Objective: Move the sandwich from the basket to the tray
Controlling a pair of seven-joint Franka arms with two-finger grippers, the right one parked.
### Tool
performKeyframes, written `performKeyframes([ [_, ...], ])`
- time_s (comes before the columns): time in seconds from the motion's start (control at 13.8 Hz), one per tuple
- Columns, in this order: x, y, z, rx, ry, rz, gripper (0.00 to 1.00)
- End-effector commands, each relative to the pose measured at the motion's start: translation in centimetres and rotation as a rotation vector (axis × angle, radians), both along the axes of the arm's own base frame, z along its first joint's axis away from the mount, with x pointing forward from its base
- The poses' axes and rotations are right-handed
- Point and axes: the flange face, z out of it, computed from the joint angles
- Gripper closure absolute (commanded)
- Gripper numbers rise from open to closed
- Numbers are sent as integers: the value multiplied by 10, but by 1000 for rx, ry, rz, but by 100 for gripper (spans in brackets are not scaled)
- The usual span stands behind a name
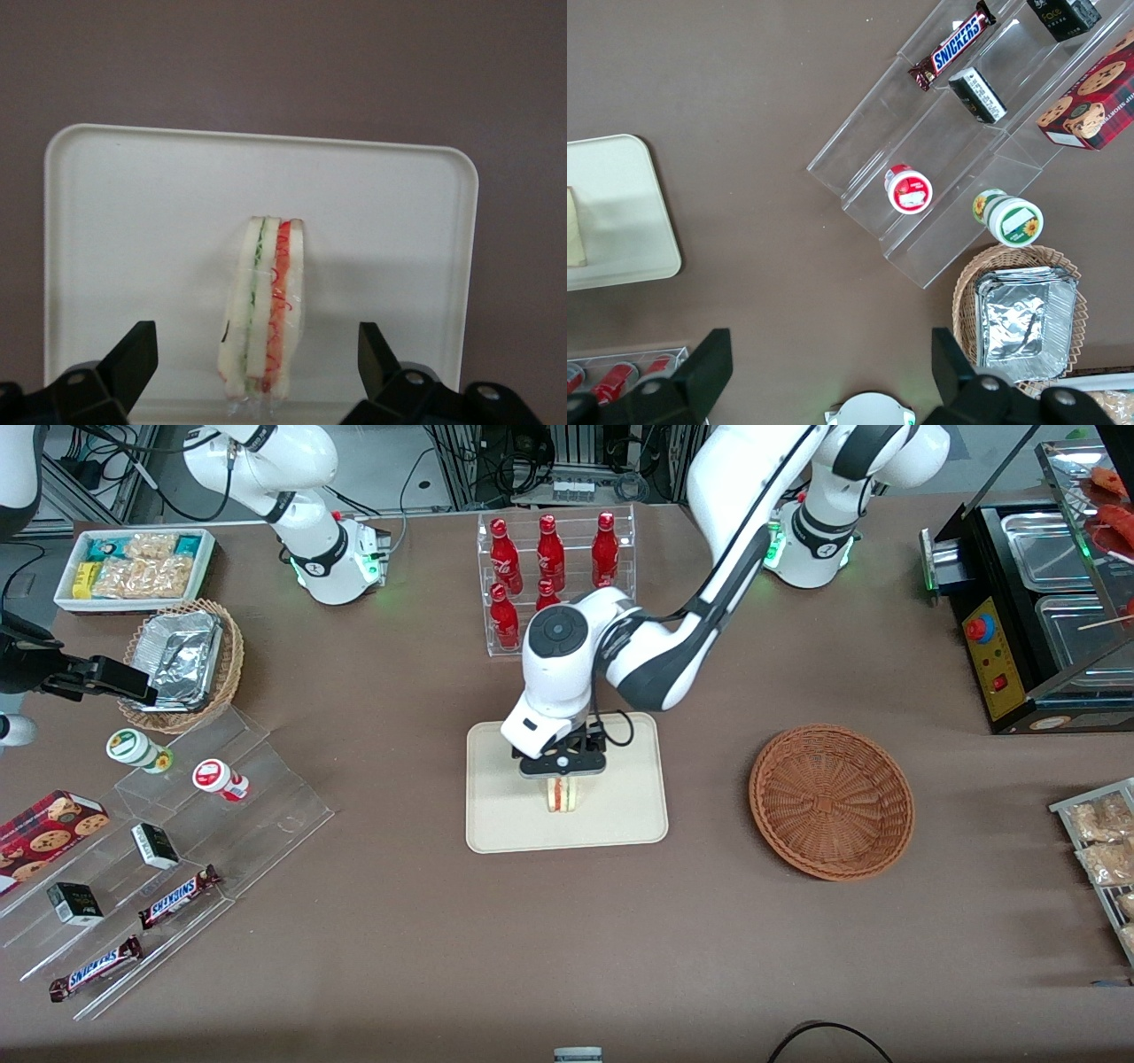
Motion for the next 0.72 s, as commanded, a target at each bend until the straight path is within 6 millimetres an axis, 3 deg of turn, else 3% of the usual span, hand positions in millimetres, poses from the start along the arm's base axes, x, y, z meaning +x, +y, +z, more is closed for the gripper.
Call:
performKeyframes([
  [0.0, 18, 55, 65, 35, 9, 91, 0],
  [0.29, 49, 157, 126, 50, 10, 114, 0],
  [0.65, 48, 261, 170, 93, 36, 71, 0],
])
